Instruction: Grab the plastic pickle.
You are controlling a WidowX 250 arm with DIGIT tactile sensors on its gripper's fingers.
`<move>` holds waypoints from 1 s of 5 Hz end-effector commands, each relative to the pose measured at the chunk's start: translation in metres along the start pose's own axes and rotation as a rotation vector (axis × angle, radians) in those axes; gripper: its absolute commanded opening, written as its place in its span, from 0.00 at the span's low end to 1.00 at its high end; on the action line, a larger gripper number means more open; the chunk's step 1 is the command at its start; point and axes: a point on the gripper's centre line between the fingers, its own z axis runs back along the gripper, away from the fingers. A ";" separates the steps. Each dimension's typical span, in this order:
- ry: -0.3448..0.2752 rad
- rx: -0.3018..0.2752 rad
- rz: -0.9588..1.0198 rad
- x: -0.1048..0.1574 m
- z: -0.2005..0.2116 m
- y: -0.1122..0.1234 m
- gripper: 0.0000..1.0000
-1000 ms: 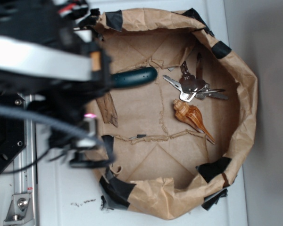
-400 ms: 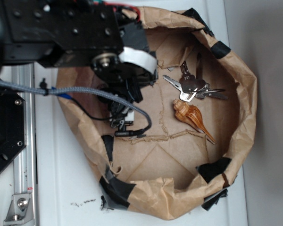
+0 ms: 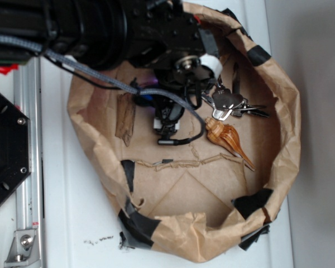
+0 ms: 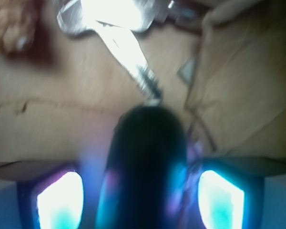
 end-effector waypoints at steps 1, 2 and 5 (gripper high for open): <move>-0.061 0.073 0.021 0.008 0.024 -0.008 0.00; -0.084 0.073 0.008 0.003 0.031 -0.012 0.00; -0.230 -0.020 0.182 -0.012 0.162 -0.046 0.00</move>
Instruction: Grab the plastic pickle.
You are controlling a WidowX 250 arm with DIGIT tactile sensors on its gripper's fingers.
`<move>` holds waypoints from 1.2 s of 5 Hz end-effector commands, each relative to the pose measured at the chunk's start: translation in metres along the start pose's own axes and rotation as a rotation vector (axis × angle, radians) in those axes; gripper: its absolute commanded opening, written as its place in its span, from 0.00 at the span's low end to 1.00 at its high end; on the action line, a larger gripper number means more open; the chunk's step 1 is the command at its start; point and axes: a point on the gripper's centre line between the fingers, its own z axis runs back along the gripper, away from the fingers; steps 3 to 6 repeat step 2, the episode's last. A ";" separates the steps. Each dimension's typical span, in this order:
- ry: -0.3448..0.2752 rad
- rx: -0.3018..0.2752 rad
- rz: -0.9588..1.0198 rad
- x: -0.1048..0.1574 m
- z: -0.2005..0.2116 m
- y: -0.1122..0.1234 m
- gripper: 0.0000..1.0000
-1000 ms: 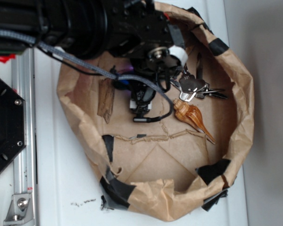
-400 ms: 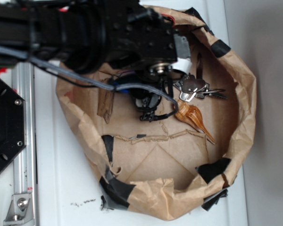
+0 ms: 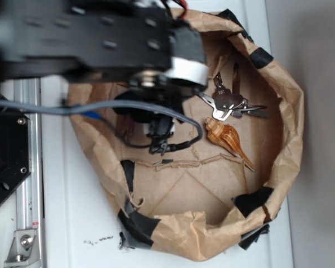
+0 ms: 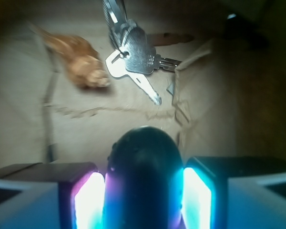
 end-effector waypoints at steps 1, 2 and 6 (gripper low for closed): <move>-0.087 -0.073 0.075 0.023 0.054 -0.023 0.00; -0.048 -0.022 0.080 0.027 0.034 -0.026 0.00; -0.048 -0.022 0.080 0.027 0.034 -0.026 0.00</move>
